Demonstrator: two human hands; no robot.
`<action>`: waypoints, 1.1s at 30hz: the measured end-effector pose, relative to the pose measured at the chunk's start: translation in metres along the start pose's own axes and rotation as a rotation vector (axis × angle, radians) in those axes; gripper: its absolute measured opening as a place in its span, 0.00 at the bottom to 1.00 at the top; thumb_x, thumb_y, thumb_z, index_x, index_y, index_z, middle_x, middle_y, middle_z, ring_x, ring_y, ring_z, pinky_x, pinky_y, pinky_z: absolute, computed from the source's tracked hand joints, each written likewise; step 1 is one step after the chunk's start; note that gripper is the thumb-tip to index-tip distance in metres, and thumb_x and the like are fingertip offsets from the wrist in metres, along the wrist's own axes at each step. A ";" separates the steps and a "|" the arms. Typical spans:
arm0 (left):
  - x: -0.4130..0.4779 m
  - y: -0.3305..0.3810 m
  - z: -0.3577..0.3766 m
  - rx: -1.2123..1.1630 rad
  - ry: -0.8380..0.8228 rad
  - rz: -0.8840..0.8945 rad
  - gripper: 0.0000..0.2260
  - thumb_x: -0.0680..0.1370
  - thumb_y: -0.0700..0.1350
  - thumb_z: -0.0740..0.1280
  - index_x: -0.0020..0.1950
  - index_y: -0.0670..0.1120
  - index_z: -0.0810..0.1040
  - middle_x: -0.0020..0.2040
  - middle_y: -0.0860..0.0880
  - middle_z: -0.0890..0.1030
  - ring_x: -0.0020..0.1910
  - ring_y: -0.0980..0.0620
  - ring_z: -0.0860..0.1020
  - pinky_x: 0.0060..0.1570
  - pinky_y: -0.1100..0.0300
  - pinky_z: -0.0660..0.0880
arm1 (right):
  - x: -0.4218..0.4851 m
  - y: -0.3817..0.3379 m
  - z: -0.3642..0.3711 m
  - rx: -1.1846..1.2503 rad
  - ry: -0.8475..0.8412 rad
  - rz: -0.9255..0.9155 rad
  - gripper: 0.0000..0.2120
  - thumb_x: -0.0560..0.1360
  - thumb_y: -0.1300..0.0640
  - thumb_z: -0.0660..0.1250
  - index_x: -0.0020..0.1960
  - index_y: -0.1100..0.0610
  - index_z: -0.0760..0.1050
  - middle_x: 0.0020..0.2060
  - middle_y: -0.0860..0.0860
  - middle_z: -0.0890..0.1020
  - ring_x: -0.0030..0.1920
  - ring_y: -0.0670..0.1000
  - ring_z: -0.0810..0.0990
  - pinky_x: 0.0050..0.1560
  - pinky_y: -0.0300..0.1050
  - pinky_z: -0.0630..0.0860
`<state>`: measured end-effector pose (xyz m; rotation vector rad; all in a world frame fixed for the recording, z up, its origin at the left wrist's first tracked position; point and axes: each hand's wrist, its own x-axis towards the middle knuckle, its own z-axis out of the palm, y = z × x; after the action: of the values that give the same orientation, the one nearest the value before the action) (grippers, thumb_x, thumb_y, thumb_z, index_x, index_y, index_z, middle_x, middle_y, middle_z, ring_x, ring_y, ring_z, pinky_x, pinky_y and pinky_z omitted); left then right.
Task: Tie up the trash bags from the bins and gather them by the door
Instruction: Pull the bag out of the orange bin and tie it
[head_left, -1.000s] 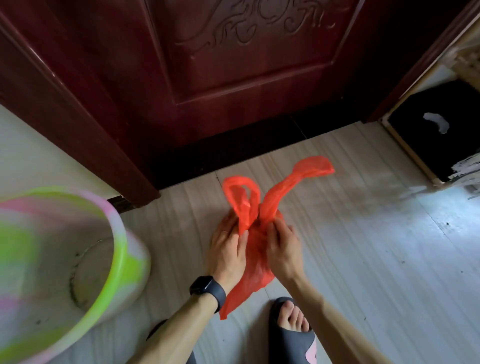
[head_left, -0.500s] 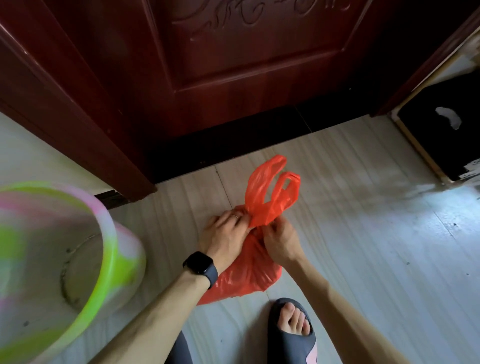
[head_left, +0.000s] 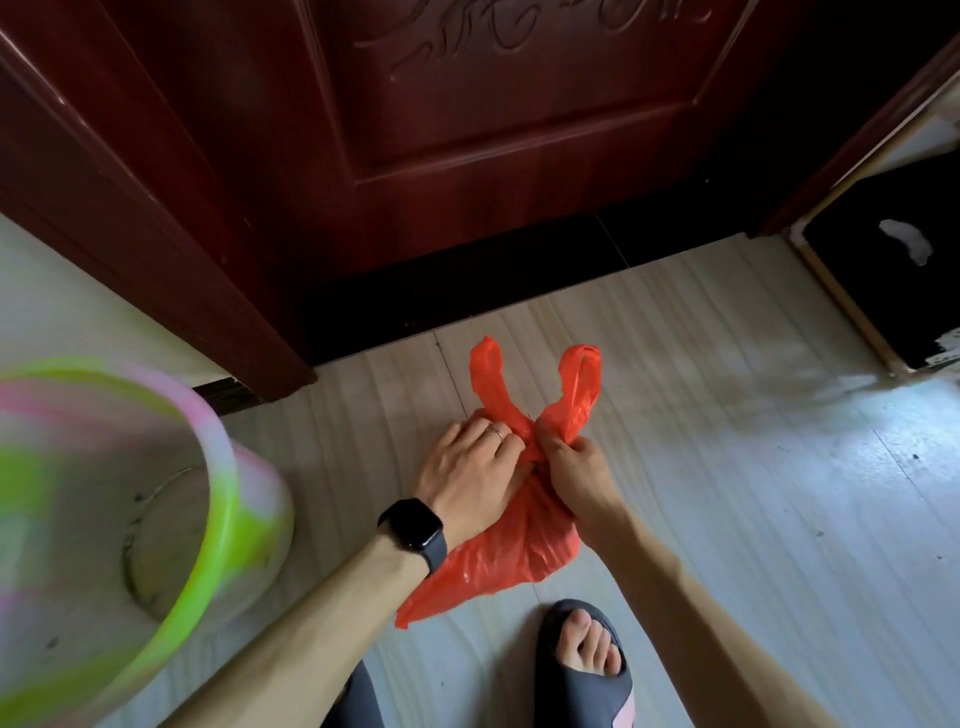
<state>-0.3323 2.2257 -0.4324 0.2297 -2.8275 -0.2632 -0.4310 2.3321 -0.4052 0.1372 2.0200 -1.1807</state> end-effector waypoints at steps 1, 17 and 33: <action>-0.003 -0.002 0.000 -0.059 0.004 -0.015 0.10 0.79 0.51 0.63 0.49 0.48 0.80 0.48 0.50 0.81 0.49 0.47 0.78 0.48 0.53 0.73 | 0.000 -0.001 -0.001 0.106 -0.013 0.040 0.16 0.79 0.44 0.64 0.44 0.56 0.80 0.38 0.52 0.84 0.39 0.51 0.83 0.41 0.43 0.79; 0.023 -0.007 -0.012 -0.568 -0.246 -0.354 0.14 0.74 0.61 0.67 0.43 0.52 0.84 0.45 0.56 0.84 0.48 0.53 0.80 0.51 0.56 0.76 | 0.005 -0.011 -0.030 0.447 -0.345 0.175 0.17 0.76 0.53 0.65 0.29 0.52 0.75 0.23 0.48 0.71 0.22 0.45 0.62 0.29 0.39 0.56; 0.029 -0.034 -0.016 -1.357 -0.847 -0.780 0.15 0.75 0.49 0.72 0.59 0.43 0.82 0.57 0.41 0.83 0.54 0.46 0.82 0.61 0.53 0.76 | 0.004 0.011 -0.048 0.020 -0.527 -0.233 0.12 0.70 0.62 0.77 0.49 0.66 0.80 0.49 0.66 0.83 0.51 0.67 0.82 0.58 0.64 0.78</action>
<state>-0.3508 2.1851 -0.4163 0.9999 -2.2340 -2.7182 -0.4557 2.3741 -0.4021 -0.3737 1.5835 -1.2239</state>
